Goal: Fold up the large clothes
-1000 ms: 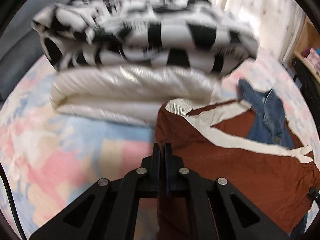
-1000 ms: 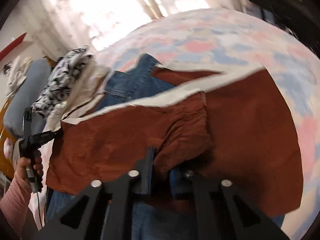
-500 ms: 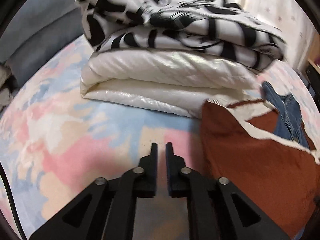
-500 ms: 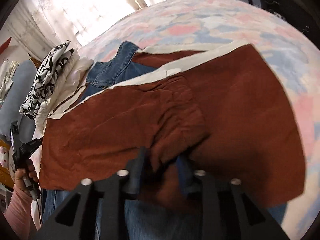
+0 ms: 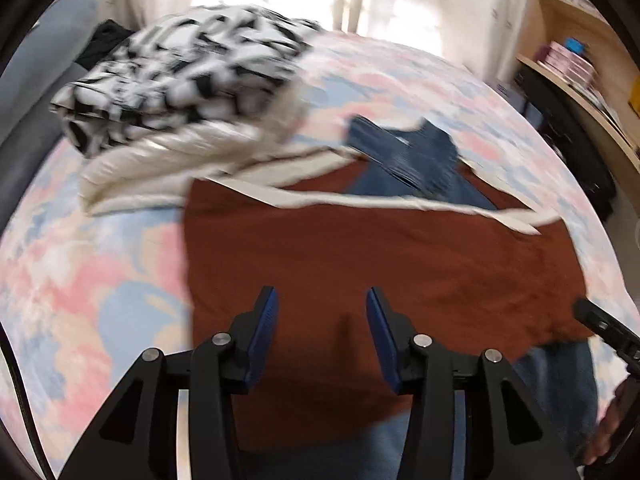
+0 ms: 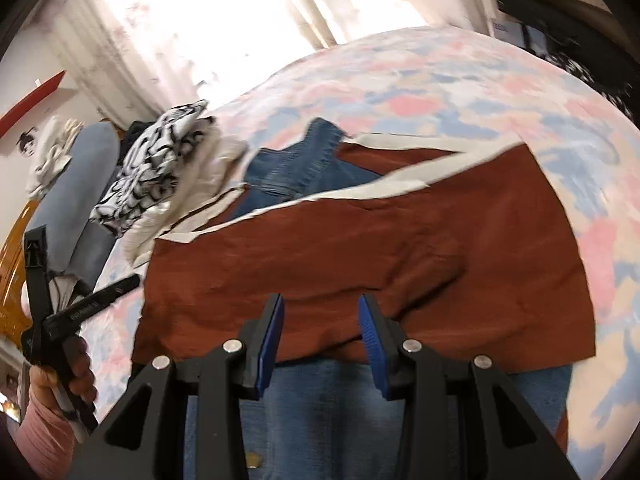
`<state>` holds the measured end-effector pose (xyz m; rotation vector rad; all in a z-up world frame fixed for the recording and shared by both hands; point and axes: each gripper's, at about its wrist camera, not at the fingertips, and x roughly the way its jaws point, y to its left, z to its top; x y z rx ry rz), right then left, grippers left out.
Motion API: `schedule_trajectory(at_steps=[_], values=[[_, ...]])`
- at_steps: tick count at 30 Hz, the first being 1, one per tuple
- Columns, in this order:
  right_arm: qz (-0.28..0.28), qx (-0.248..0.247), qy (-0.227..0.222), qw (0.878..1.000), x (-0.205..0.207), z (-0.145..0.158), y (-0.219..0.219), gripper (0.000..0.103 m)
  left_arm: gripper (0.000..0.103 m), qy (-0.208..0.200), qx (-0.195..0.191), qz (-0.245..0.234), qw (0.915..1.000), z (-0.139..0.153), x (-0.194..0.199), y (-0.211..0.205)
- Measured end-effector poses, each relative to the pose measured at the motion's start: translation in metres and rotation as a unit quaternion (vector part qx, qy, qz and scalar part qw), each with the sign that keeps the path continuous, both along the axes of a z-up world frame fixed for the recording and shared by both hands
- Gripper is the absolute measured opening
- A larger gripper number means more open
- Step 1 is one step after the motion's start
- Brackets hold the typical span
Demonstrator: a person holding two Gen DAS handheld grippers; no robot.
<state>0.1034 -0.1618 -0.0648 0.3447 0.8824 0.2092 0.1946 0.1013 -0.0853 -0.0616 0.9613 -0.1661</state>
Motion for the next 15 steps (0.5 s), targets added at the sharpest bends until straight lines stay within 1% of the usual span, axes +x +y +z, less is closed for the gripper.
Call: schedule_trajectory(at_steps=[2,5,6,8,9,10,11,12,13,15], values=[[0.02,0.001,0.003,1.0,0.006,-0.004,0.017,0.039,0.045,0.008,-0.005,-0.006,0.9999,-0.009,-0.005,-0.019],[0.048,0.005,0.019,0.999,0.016,-0.018,0.038,0.039,0.045,0.033,-0.007,0.003,0.9994,-0.033,-0.009,-0.036],[0.056,-0.001,0.027,0.998,0.02,-0.026,0.047,0.039,0.045,0.047,0.003,0.014,0.9988,-0.045,-0.009,-0.039],[0.065,-0.026,0.048,0.996,0.027,-0.044,0.057,0.039,0.045,0.058,0.03,0.032,0.9974,-0.06,-0.009,-0.038],[0.06,-0.044,0.065,0.995,0.032,-0.055,0.059,0.039,0.045,0.06,0.047,0.041,0.9963,-0.067,-0.01,-0.036],[0.054,-0.047,0.075,0.995,0.034,-0.062,0.055,0.036,0.045,0.056,0.053,0.045,0.996,-0.07,-0.012,-0.032],[0.05,-0.033,0.078,0.995,0.035,-0.065,0.049,0.035,0.045,0.048,0.056,0.049,0.9961,-0.072,-0.015,-0.027],[0.039,-0.014,0.078,0.996,0.034,-0.065,0.038,0.035,0.045,0.043,0.052,0.052,0.9963,-0.073,-0.018,-0.021],[0.023,-0.014,0.077,0.997,0.033,-0.063,0.027,0.035,0.045,0.042,0.045,0.054,0.9967,-0.073,-0.019,-0.018],[-0.007,-0.039,0.068,0.997,0.031,-0.058,0.008,0.035,0.045,0.04,0.032,0.063,0.9967,-0.073,-0.022,-0.007]])
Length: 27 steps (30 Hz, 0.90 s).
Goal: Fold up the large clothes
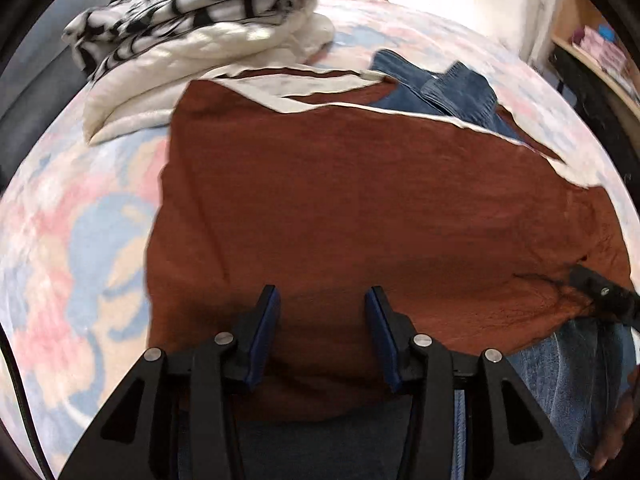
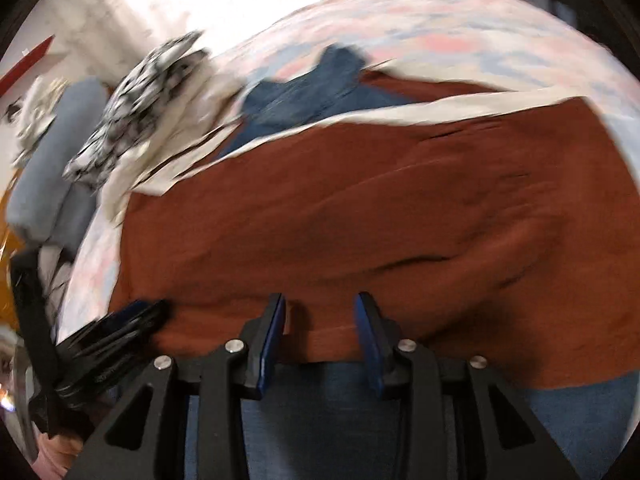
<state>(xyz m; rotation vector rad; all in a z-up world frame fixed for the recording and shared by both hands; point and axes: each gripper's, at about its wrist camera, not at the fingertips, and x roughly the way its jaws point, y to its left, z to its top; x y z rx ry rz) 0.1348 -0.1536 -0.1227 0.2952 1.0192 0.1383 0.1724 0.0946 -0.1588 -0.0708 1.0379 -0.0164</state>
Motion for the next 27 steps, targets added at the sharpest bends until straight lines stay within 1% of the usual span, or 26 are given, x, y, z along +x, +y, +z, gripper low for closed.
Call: schedule_trajectory(at_steps=[1,2,3,5,7,9,12,15,18,19,22,25,27], values=[[-0.018,-0.019,-0.002,1.0,-0.001,0.002,-0.011,0.035,0.045,-0.001,-0.001,0.005,1.0,0.0,-0.001,0.004],[-0.032,-0.029,-0.002,0.999,-0.003,0.003,-0.022,0.035,0.045,-0.002,-0.006,0.009,0.9999,0.0,-0.003,0.007],[-0.042,-0.021,0.003,0.999,-0.004,0.003,-0.037,0.035,0.045,-0.003,-0.013,0.013,0.9998,0.0,-0.005,0.011],[-0.049,0.013,0.012,0.999,-0.007,0.003,-0.058,0.035,0.045,-0.005,-0.017,0.013,0.9998,0.0,-0.006,0.012],[-0.052,0.021,0.014,0.998,-0.012,0.006,-0.064,0.036,0.045,-0.004,-0.009,0.013,0.9999,0.0,-0.005,0.016],[-0.059,0.001,0.009,0.998,-0.017,0.012,-0.067,0.037,0.045,-0.002,0.0,0.011,0.9999,0.001,-0.001,0.012],[-0.056,0.019,0.008,0.998,-0.02,0.019,-0.068,0.037,0.045,0.005,0.01,0.007,0.9999,0.007,0.002,0.007],[-0.048,0.029,-0.004,0.998,-0.018,0.03,-0.062,0.037,0.045,0.003,0.012,-0.003,0.9999,0.022,0.0,0.004],[-0.028,0.035,-0.019,0.999,-0.014,0.045,-0.048,0.037,0.045,-0.013,0.019,-0.017,0.9996,0.042,-0.001,-0.003],[-0.021,0.037,-0.022,0.999,-0.013,0.049,-0.043,0.037,0.046,-0.016,0.018,-0.02,0.9995,0.047,0.0,-0.004],[0.005,0.038,-0.034,0.999,-0.004,0.061,-0.024,0.037,0.054,-0.035,0.018,-0.028,0.9989,0.063,0.005,-0.013],[0.023,0.03,-0.042,0.998,0.009,0.065,-0.005,0.037,0.056,-0.046,0.024,-0.031,0.9982,0.069,0.02,-0.024],[0.031,0.029,-0.044,0.998,0.02,0.065,0.007,0.037,0.056,-0.049,0.019,-0.03,0.9982,0.068,0.03,-0.031]])
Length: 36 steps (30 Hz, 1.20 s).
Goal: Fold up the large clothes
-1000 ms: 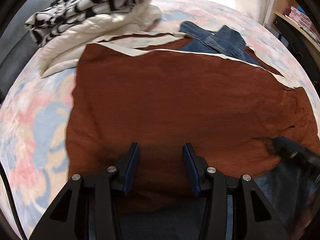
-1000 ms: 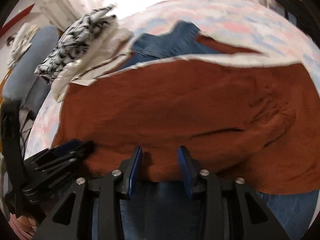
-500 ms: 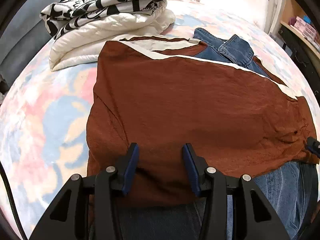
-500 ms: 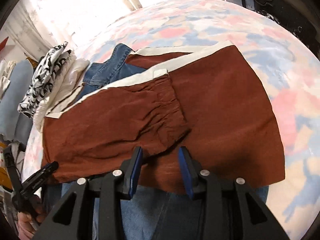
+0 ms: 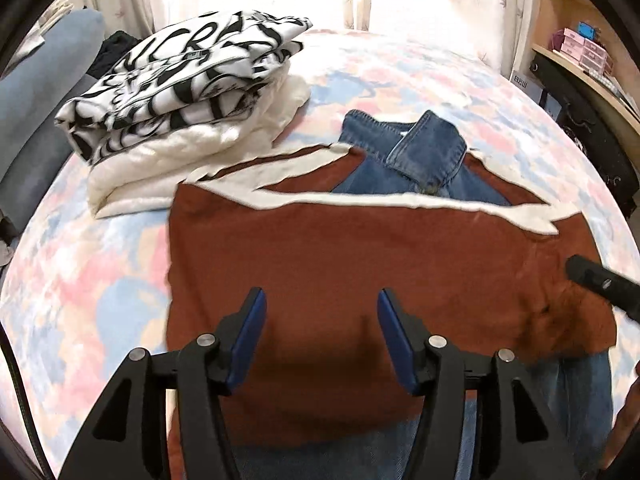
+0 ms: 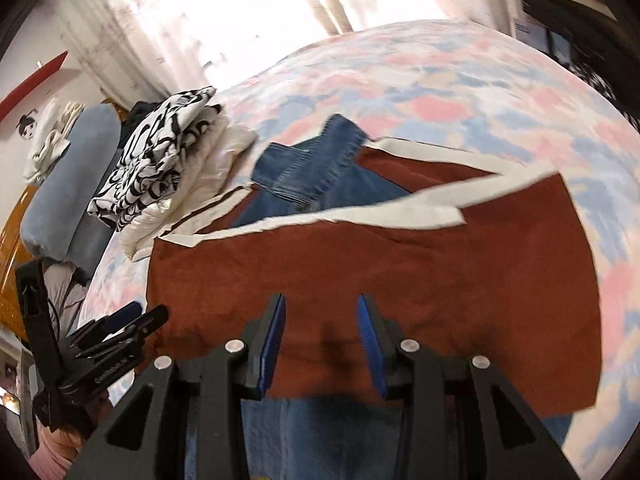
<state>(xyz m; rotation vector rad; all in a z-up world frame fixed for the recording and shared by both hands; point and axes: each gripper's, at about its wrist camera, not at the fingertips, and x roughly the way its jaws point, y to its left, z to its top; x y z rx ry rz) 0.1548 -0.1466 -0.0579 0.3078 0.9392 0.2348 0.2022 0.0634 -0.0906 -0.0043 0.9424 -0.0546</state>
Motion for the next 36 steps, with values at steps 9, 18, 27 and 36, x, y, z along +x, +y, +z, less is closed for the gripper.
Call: schedule_trajectory(at_steps=[9,18,27,36], values=[[-0.005,0.0,0.046,0.999,0.058,-0.05,0.02,0.037,0.056,0.02,0.018,0.031,0.9991,-0.052,0.055,-0.02],[-0.083,0.02,0.028,0.996,0.047,-0.077,-0.042,0.035,0.058,0.003,0.013,0.104,0.9945,-0.079,0.069,0.024],[-0.066,0.019,0.03,0.997,0.038,-0.065,-0.028,0.037,0.058,0.019,0.004,0.101,0.9947,-0.067,0.062,0.027],[-0.03,0.045,-0.004,0.999,-0.012,-0.012,-0.021,0.051,0.066,0.0,-0.005,0.074,0.9973,-0.015,0.0,0.03]])
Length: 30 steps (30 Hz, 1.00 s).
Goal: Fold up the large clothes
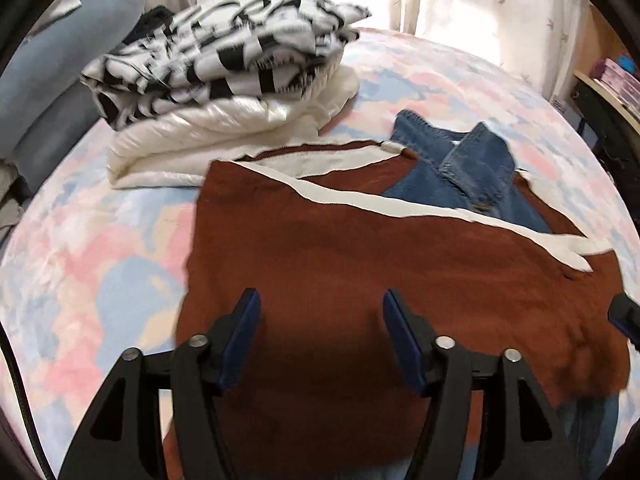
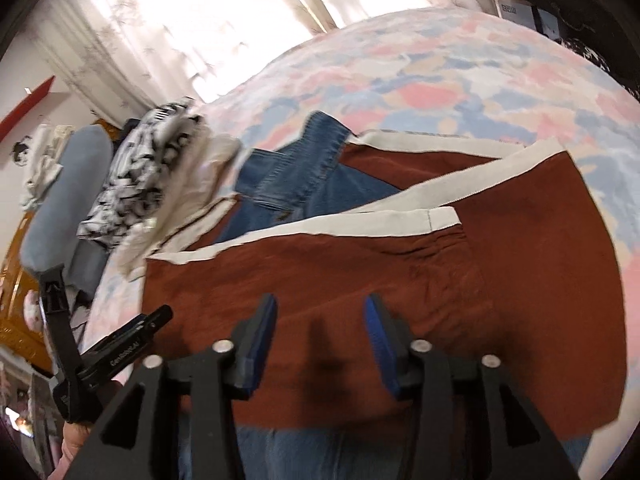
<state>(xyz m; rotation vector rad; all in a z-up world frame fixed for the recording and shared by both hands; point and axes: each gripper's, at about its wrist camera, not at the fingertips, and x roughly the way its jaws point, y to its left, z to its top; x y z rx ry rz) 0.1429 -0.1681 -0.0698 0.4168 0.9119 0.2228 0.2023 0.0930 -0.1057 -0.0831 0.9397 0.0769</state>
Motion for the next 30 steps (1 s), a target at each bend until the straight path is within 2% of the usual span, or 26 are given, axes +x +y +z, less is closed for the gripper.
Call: schedule_trajectory(at_steps=[3,11,15,22,30], values=[[0.006,0.003,-0.013,1.0,-0.023,0.017,-0.002,0.056,0.075,-0.02,-0.002,-0.008,0.9998,0.023,-0.032,0.004],[0.018,-0.014,-0.03,0.999,-0.081,0.046,-0.01,0.058,0.082,-0.052,-0.01,-0.009,0.9986,0.068,-0.103,0.028],[0.012,-0.026,-0.035,0.999,-0.108,0.056,-0.019,0.061,0.086,-0.058,-0.013,-0.005,0.9982,0.076,-0.131,0.04],[-0.001,-0.03,-0.025,0.999,-0.141,0.054,-0.039,0.064,0.088,-0.03,-0.016,-0.002,0.9994,0.058,-0.16,0.064],[-0.007,-0.042,-0.001,0.999,-0.175,0.037,-0.064,0.064,0.088,0.024,-0.047,-0.002,0.9986,0.011,-0.188,0.097]])
